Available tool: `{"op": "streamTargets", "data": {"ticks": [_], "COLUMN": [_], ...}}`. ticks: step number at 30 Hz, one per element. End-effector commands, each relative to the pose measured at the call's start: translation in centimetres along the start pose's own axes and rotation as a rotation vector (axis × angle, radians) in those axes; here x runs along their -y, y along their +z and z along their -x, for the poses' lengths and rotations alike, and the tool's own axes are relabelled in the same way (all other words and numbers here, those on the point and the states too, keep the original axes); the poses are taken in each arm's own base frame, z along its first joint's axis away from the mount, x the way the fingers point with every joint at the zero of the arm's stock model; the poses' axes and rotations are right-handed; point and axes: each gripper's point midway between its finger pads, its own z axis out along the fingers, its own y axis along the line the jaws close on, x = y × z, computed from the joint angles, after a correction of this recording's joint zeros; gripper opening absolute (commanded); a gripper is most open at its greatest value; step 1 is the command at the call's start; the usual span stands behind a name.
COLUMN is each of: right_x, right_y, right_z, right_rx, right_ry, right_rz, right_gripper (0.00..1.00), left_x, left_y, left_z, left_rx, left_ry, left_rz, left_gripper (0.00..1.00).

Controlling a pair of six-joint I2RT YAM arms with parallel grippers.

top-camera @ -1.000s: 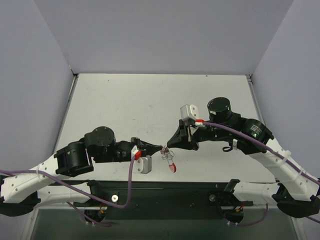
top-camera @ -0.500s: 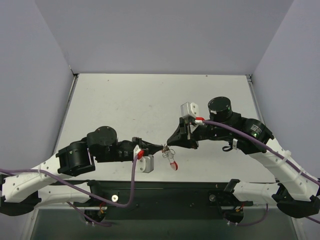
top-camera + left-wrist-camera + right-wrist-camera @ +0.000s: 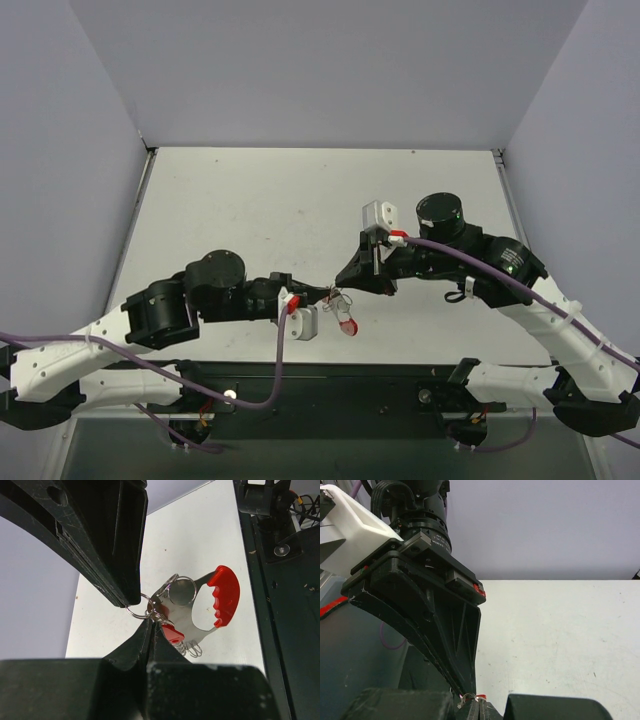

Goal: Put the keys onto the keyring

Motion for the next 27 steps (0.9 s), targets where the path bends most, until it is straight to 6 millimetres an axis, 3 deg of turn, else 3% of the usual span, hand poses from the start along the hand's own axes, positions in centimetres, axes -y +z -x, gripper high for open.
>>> {"op": "streamTargets", "data": {"ticks": [1, 8, 12, 14, 16, 22, 27], "right_x": [1.7, 1.8, 1.7, 1.5, 1.5, 1.3, 1.1], "right_y": [-0.8, -1.0, -0.9, -0.9, -0.7, -0.5, -0.4], "right_z": [3.6, 3.7, 3.7, 3.7, 3.6, 3.3, 3.1], "right_rx": [0.13, 0.142, 0.144, 0.145, 0.142, 0.135, 0.133], "right_ry": [-0.076, -0.073, -0.073, -0.077, -0.075, -0.08, -0.084], "right_rz": [-0.09, -0.098, -0.091, -0.08, -0.075, -0.057, -0.04], "right_gripper": [0.0, 0.0, 0.0, 0.0, 0.0, 0.0, 0.0], "left_x": [1.2, 1.5, 1.0, 0.4, -0.3, -2.0, -4.6], "left_y": [0.4, 0.8, 0.1, -0.8, -1.7, -3.7, -4.4], "left_z": [0.1, -0.1, 0.0, 0.4, 0.8, 2.9, 3.2], "left_rx": [0.0, 0.002, 0.008, 0.03, 0.051, 0.149, 0.144], "left_ry": [-0.027, -0.047, -0.052, -0.053, -0.061, -0.125, -0.229], "left_rz": [-0.063, -0.067, -0.029, 0.014, 0.061, 0.172, 0.305], "left_gripper": [0.0, 0.01, 0.34, 0.61, 0.68, 0.73, 0.75]}}
